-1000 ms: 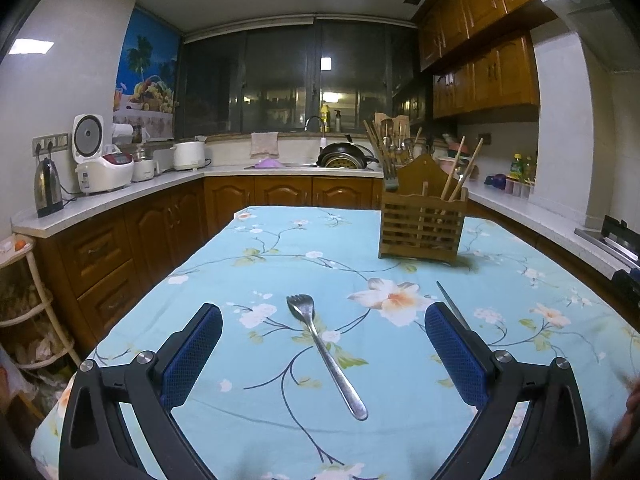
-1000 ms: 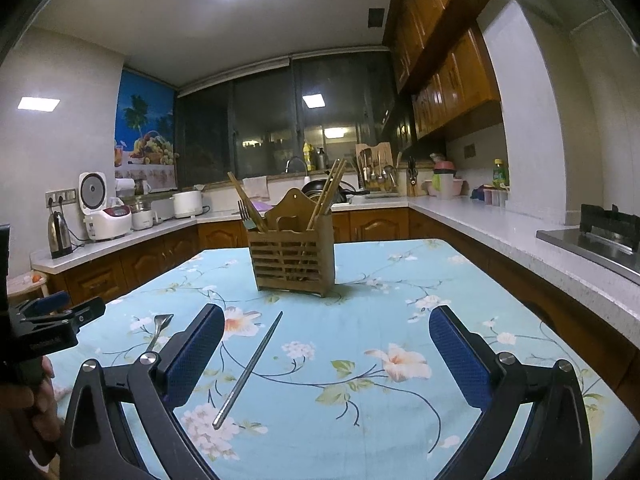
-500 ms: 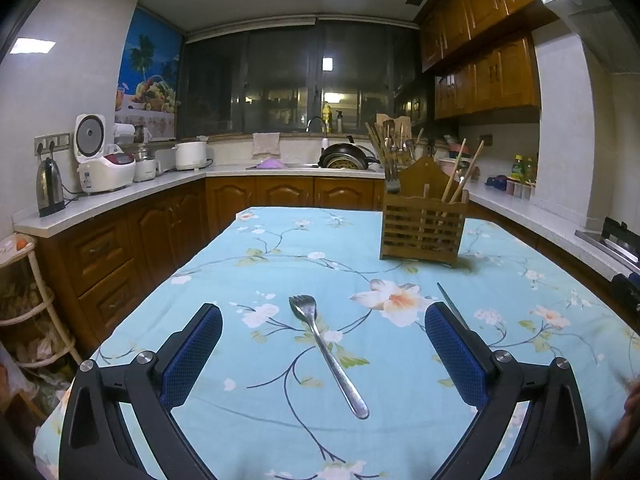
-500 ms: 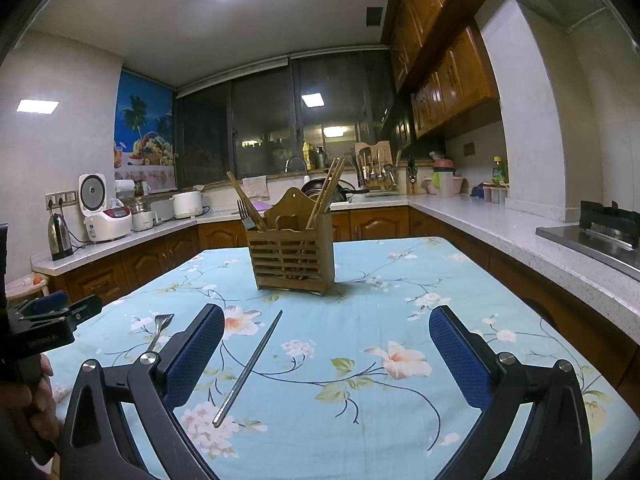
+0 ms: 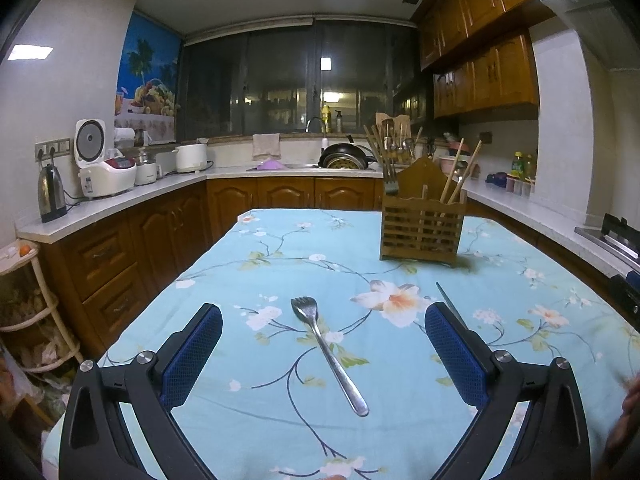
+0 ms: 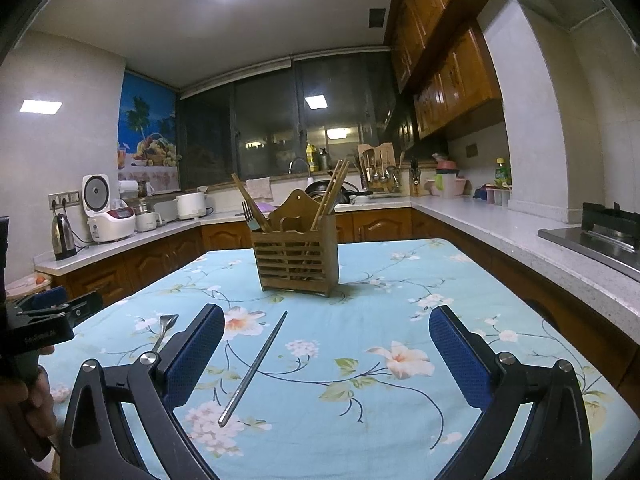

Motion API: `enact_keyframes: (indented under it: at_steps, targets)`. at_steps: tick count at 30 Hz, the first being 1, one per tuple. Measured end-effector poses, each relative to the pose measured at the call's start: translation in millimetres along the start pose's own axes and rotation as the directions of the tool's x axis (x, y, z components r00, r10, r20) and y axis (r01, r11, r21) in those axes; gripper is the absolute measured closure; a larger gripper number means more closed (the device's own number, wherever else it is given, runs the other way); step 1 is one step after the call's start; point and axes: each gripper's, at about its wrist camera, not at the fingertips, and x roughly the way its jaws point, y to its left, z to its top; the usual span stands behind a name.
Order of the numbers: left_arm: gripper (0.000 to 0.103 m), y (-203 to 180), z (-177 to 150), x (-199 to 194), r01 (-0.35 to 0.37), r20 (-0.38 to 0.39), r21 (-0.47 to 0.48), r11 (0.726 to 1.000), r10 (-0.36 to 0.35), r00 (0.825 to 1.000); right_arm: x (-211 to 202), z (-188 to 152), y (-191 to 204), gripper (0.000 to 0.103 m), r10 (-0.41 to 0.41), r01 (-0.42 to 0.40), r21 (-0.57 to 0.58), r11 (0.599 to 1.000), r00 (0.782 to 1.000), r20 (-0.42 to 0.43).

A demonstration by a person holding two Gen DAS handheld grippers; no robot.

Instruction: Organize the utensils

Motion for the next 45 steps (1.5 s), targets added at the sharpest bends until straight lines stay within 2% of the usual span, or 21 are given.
enact_keyframes:
  at_steps: [45]
  targets:
    - [0.001,-1.1,0.7,-0.9,-0.010,-0.003,0.029,1.000,0.011,1.000,0.1,0.4,8.1,0.000,0.006,-0.006,-0.002,1.000,1.000,-0.005]
